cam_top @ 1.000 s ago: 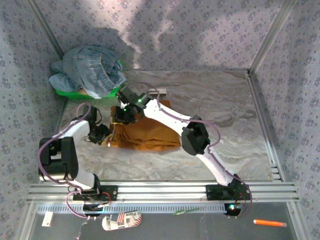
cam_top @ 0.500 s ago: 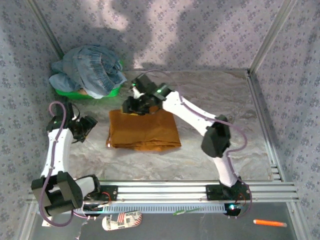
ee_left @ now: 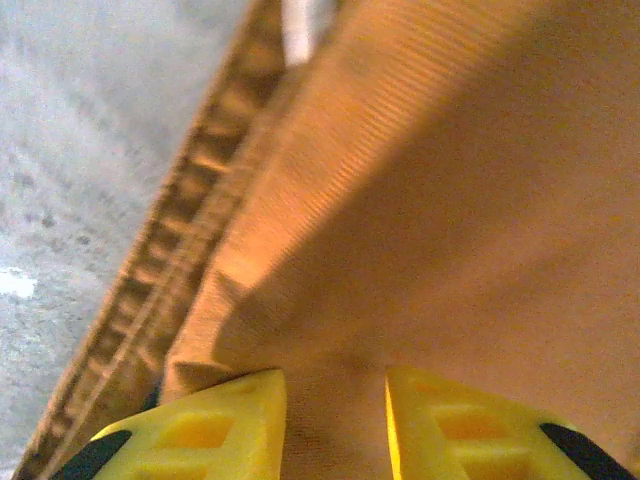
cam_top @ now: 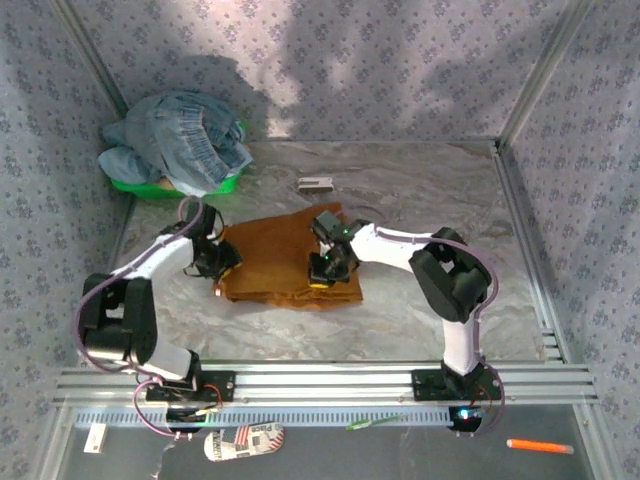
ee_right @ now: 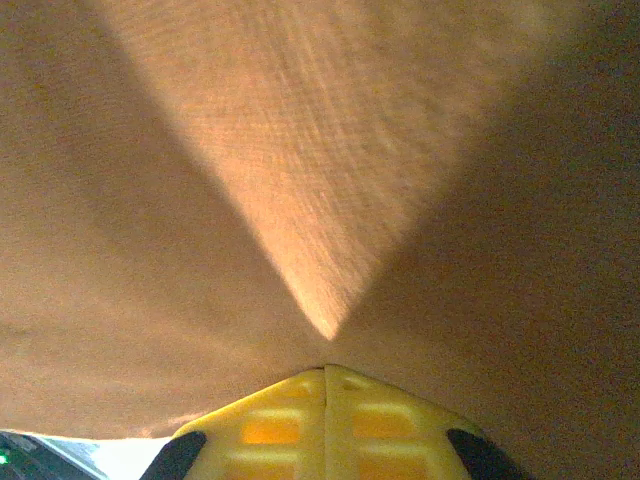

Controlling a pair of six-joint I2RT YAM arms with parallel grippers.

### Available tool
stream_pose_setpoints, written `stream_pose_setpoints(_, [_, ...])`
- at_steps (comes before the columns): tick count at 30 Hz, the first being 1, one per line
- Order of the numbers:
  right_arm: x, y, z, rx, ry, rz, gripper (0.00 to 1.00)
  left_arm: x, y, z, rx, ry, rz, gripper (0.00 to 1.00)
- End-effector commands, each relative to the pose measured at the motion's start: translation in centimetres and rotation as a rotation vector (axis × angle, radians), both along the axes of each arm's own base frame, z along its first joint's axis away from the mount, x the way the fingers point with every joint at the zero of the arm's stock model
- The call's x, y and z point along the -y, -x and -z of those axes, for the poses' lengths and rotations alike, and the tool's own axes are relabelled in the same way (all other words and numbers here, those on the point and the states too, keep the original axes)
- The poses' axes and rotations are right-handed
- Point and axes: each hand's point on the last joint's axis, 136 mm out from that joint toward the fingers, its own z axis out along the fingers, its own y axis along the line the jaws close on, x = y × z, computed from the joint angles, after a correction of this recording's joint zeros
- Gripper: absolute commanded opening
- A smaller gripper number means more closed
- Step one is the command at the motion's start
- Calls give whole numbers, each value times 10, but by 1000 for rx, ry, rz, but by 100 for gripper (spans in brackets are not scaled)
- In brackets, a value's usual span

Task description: Fold and stack the trousers

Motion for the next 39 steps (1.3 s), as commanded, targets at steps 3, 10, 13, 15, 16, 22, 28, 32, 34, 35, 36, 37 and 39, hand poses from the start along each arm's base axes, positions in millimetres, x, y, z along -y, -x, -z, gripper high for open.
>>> stream_pose_setpoints(3, [26,43,24,-119,50,-18,0,-17,7,31,-38,-18,-71,34])
stream_pose_setpoints(10, [25,11,-78,68,-67,-169,3,-22,-15,31,-56,-113,4,36])
stream_pose_setpoints(13, [33,-36,-106,201,-68,-156,6,-23,-29,29,-49,-182,41,36])
stream_pose_setpoints(15, [39,-73,-95,243,-11,-146,6,-21,-38,29,-46,-230,68,36])
stream_pose_setpoints(16, [45,-93,-82,237,27,-133,3,-19,-43,30,-49,-247,83,36])
stream_pose_setpoints(22, [54,-122,-8,95,113,-147,0,-7,-60,39,-72,-323,159,32])
stream_pose_setpoints(28, [68,-41,19,2,157,-221,0,-10,-65,41,-69,-357,181,31])
stream_pose_setpoints(32, [75,29,25,-73,161,-280,0,-12,-76,35,-60,-387,195,31])
stream_pose_setpoints(34, [71,61,24,-100,154,-332,0,-11,-84,32,-46,-395,200,31])
stream_pose_setpoints(35, [71,69,22,-94,163,-346,0,-11,-87,32,-42,-395,202,31])
stream_pose_setpoints(36, [72,74,21,-89,180,-352,0,-10,-91,30,-39,-395,202,31])
stream_pose_setpoints(37, [73,74,19,-85,185,-344,0,-10,-92,29,-43,-399,203,32])
stream_pose_setpoints(39, [73,69,16,-70,170,-325,0,-11,-95,25,-39,-409,202,34])
